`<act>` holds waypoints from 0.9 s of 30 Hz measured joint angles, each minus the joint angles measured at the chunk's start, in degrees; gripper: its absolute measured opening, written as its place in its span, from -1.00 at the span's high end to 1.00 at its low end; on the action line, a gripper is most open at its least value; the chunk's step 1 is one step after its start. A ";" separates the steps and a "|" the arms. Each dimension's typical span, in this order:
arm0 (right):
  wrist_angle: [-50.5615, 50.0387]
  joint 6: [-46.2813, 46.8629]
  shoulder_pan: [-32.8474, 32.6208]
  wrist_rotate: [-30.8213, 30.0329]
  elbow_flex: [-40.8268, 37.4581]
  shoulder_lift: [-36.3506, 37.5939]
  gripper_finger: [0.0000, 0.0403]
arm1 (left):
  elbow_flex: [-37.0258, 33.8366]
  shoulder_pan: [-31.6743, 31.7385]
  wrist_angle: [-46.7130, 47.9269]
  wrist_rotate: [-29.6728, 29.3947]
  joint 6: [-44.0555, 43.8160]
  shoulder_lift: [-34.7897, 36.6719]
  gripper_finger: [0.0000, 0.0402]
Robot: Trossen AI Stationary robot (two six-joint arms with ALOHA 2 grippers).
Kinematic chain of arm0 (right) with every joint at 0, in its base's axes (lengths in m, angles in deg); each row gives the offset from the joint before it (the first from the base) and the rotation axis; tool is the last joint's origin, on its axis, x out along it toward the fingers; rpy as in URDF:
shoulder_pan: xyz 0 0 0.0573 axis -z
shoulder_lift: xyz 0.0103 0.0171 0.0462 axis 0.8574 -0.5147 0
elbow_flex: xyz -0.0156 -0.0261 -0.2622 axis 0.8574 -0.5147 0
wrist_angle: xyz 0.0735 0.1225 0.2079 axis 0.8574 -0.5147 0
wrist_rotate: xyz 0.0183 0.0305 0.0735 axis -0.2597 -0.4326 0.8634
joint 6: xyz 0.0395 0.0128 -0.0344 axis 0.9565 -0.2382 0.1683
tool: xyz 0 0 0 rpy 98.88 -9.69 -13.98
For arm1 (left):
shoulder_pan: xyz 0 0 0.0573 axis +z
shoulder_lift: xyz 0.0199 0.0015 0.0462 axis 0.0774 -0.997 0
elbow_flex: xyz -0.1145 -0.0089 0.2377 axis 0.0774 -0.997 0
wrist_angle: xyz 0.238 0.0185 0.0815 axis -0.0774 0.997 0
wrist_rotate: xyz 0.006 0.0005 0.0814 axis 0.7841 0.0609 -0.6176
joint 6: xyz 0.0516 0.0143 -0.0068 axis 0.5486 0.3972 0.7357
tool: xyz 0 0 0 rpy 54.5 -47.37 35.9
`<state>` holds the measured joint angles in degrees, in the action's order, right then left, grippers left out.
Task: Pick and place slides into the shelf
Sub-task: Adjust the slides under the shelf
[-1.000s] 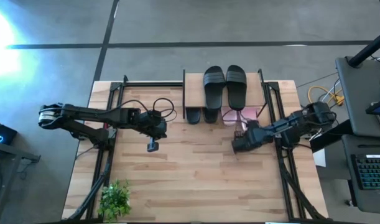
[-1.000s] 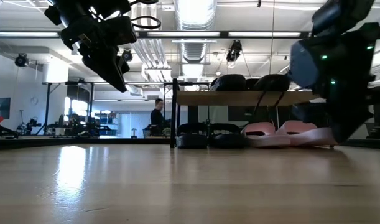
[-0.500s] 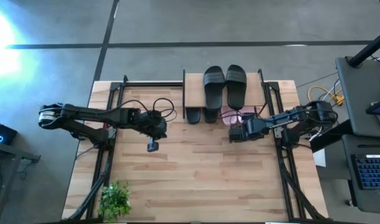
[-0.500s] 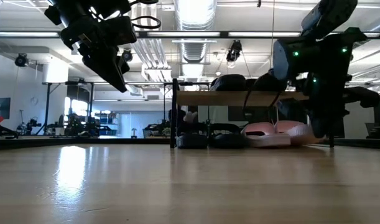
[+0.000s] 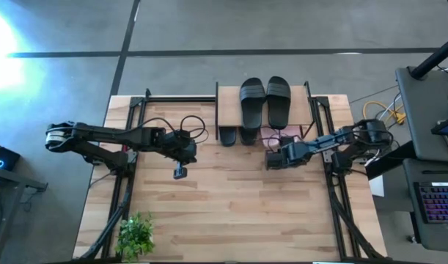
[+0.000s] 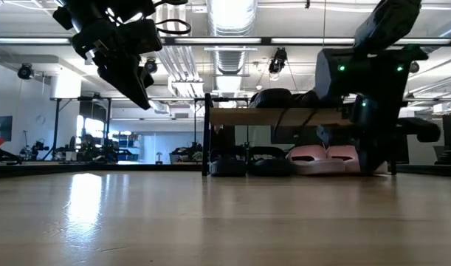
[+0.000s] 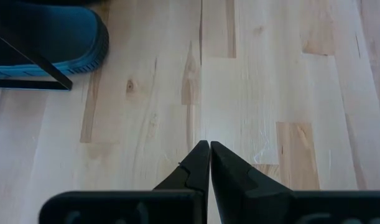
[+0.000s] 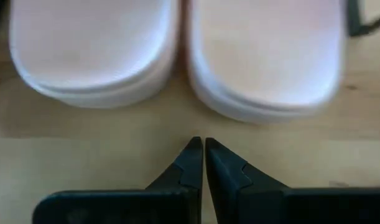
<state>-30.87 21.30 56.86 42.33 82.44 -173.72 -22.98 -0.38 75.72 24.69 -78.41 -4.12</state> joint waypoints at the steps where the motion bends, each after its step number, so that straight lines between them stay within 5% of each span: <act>1: 0.71 -1.17 0.65 0.02 0.00 -0.43 0.94 | 0.00 -0.02 0.04 0.00 -0.04 0.01 1.00; 8: 12.22 -10.34 4.60 0.06 0.13 -0.56 0.94 | 0.00 -0.01 0.06 0.02 -0.06 0.00 1.00; 21: 17.07 -15.59 5.58 0.47 1.75 -0.61 0.94 | 0.00 -0.02 0.04 0.02 -0.12 0.01 1.00; 27: 9.61 -11.66 3.20 5.31 1.79 -0.61 0.94 | 0.00 0.00 0.04 0.02 -1.57 0.01 1.00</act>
<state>-21.26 9.64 60.06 47.63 84.23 -174.32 -22.98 -0.38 75.75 24.72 -79.98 -4.11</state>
